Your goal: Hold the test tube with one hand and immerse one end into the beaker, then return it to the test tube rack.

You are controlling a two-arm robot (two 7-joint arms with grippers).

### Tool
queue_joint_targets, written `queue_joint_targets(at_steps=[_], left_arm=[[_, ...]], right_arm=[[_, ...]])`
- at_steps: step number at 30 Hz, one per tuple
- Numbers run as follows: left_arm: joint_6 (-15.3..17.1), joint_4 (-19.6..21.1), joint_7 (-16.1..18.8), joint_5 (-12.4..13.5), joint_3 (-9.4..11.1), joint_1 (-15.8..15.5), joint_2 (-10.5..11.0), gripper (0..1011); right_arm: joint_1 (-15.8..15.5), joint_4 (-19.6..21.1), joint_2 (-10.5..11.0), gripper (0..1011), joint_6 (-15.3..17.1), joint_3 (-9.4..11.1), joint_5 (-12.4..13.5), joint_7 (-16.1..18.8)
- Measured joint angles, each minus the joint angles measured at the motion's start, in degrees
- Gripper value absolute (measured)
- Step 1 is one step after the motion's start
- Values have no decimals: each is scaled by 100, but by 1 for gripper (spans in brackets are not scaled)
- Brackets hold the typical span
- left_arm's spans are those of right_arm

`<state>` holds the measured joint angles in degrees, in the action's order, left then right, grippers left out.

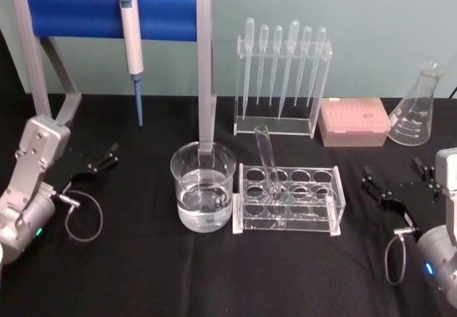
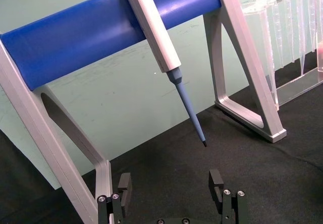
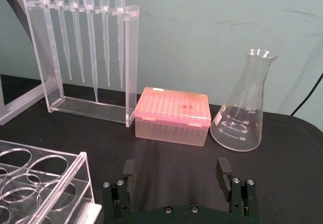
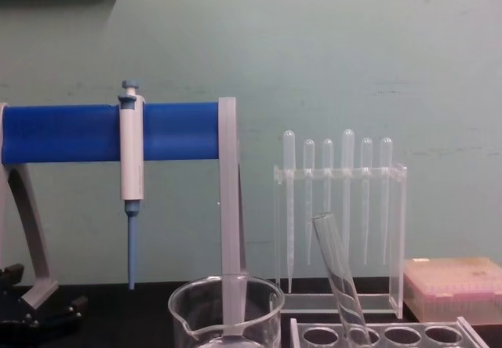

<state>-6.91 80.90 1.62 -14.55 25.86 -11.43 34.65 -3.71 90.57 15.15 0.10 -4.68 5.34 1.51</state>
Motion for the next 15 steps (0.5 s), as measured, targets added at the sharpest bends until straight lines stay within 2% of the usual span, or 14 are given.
queue_joint_targets(at_steps=[15], left_arm=[[0,0,0,0,0,0,0,1000]], right_arm=[[5,-15,-9,1000,-18,2,-15,5]])
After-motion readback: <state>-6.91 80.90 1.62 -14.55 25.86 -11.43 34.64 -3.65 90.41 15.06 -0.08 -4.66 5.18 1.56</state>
